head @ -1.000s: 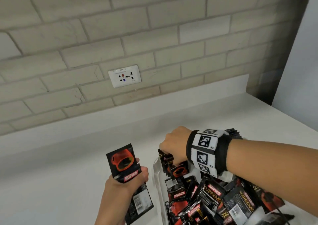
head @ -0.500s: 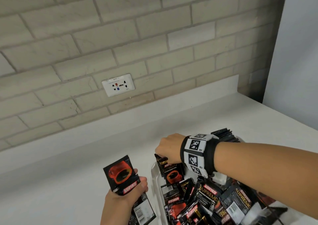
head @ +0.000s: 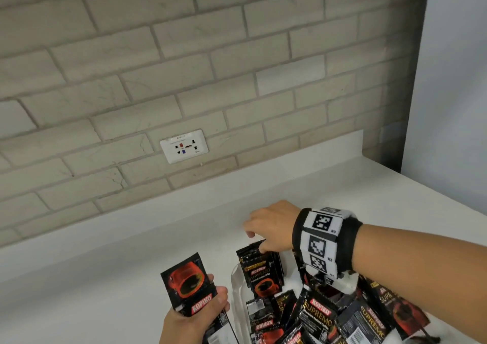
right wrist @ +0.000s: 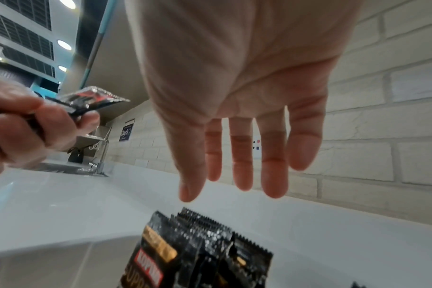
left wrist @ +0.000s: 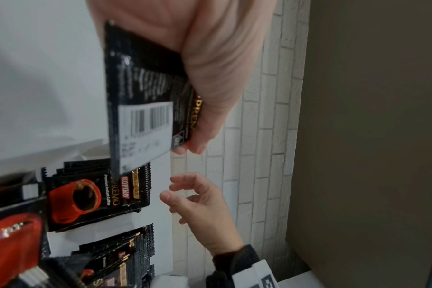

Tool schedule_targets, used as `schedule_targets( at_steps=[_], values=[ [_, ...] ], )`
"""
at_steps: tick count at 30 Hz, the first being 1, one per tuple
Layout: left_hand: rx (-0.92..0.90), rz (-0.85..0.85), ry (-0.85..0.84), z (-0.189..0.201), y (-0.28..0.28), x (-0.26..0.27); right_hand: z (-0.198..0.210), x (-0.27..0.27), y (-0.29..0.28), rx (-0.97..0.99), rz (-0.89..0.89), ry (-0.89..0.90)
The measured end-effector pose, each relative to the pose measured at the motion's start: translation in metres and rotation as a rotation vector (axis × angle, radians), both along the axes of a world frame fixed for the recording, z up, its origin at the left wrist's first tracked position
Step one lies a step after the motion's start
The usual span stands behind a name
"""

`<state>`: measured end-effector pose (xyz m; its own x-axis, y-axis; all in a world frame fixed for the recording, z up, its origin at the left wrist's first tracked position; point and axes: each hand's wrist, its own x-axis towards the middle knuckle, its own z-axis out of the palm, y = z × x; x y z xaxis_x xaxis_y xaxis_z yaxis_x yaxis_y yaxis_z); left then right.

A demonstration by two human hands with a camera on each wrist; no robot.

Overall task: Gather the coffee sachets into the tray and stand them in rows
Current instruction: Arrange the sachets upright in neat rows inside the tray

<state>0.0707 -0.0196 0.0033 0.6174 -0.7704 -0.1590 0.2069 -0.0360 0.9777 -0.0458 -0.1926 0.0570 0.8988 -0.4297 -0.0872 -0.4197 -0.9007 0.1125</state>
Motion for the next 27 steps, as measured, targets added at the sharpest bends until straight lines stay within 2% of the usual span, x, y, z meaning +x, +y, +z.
schedule_targets(
  at_steps=[1,3,4,6,8,11,13,15,18,23,27],
  values=[
    [-0.029,-0.024,0.037,0.004,-0.004,-0.003,0.003,-0.004,0.001,0.010,-0.008,-0.027],
    [-0.181,-0.193,0.243,0.014,-0.015,-0.013,0.010,-0.015,0.004,0.044,-0.027,-0.103],
    [-0.221,-0.192,0.258,0.017,-0.016,-0.014,0.013,-0.021,0.008,0.072,-0.036,-0.152],
    [-0.101,-0.177,0.282,0.027,-0.022,-0.014,0.018,-0.034,0.018,0.169,-0.046,-0.253],
    [-0.118,-0.034,0.351,0.036,-0.024,-0.010,0.020,-0.048,0.034,0.340,-0.061,-0.343],
    [-0.119,-0.042,0.409,0.050,-0.032,-0.015,0.015,-0.063,0.058,0.723,-0.112,-0.464],
    [-0.153,-0.065,0.373,0.052,-0.038,-0.032,0.007,-0.068,0.069,0.922,-0.178,-0.520],
    [-0.242,-0.096,0.274,0.053,-0.039,-0.057,-0.002,-0.070,0.074,1.040,-0.253,-0.583],
    [-0.255,-0.139,0.128,0.047,-0.037,-0.079,-0.012,-0.078,0.073,1.187,-0.358,-0.719],
    [-0.225,-0.170,0.018,0.049,-0.034,-0.080,-0.015,-0.095,0.077,1.362,-0.343,-0.938],
    [-0.228,-0.191,0.026,0.052,-0.029,-0.081,-0.017,-0.102,0.078,1.364,-0.376,-1.307]
  ],
)
